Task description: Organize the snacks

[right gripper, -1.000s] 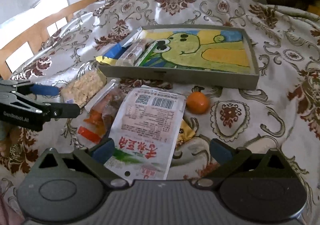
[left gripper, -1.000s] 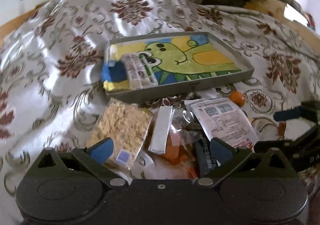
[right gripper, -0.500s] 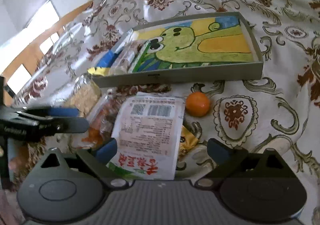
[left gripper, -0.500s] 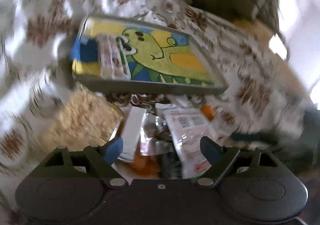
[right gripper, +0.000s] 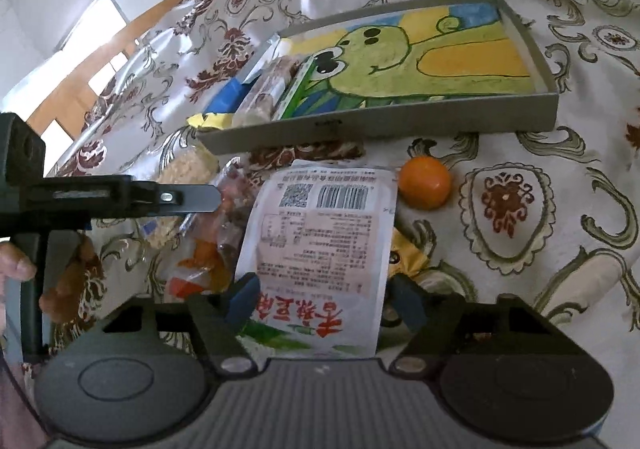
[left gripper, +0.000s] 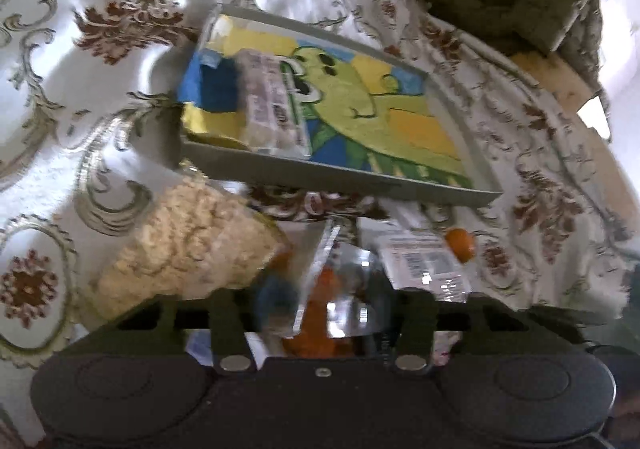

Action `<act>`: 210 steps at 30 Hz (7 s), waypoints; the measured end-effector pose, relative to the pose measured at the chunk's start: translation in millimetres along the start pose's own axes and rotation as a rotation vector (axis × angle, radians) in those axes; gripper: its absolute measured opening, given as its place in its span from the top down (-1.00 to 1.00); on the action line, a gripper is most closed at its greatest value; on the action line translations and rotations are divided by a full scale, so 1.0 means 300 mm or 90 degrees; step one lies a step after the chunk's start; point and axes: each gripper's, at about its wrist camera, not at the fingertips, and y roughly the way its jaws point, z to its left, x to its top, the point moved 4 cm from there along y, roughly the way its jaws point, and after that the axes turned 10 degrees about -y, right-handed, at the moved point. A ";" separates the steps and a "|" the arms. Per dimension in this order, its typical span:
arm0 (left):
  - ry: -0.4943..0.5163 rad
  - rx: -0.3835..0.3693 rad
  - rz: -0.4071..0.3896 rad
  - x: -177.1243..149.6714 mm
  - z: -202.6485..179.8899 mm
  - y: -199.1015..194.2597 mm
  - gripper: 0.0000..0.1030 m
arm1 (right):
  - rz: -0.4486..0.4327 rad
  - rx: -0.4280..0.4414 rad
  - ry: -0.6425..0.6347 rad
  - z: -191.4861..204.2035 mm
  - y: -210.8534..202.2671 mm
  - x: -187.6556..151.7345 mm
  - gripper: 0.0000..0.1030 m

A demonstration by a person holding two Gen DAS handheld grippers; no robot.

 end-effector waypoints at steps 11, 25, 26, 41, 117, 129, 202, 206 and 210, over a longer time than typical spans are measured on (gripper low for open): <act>-0.041 0.011 0.005 0.011 0.028 -0.003 0.41 | -0.016 0.046 0.000 0.027 -0.040 0.025 0.19; -0.064 0.025 0.007 0.014 0.044 -0.005 0.45 | -0.084 0.148 -0.024 0.096 -0.113 0.063 0.46; -0.064 0.026 0.007 0.013 0.042 -0.005 0.45 | -0.086 0.153 -0.025 0.101 -0.110 0.065 0.48; -0.033 0.046 -0.001 0.002 0.027 -0.005 0.41 | -0.045 0.080 -0.026 0.138 0.009 0.060 0.63; 0.005 0.013 -0.137 0.346 -0.334 0.222 0.87 | -0.322 -0.021 0.202 -0.322 0.016 0.450 0.90; 0.003 0.080 -0.085 0.346 -0.314 0.410 0.85 | -0.264 -0.070 0.216 -0.399 0.124 0.454 0.88; 0.091 0.190 -0.131 -0.384 -0.186 -0.333 -0.98 | -0.127 -0.251 -0.083 0.150 -0.360 -0.160 -1.00; 0.061 0.185 -0.095 -0.386 -0.167 -0.294 -0.98 | -0.071 -0.251 -0.064 0.116 -0.310 -0.165 -1.00; 0.042 0.179 -0.072 -0.384 -0.158 -0.265 -0.98 | -0.038 -0.252 -0.062 0.106 -0.276 -0.171 -1.00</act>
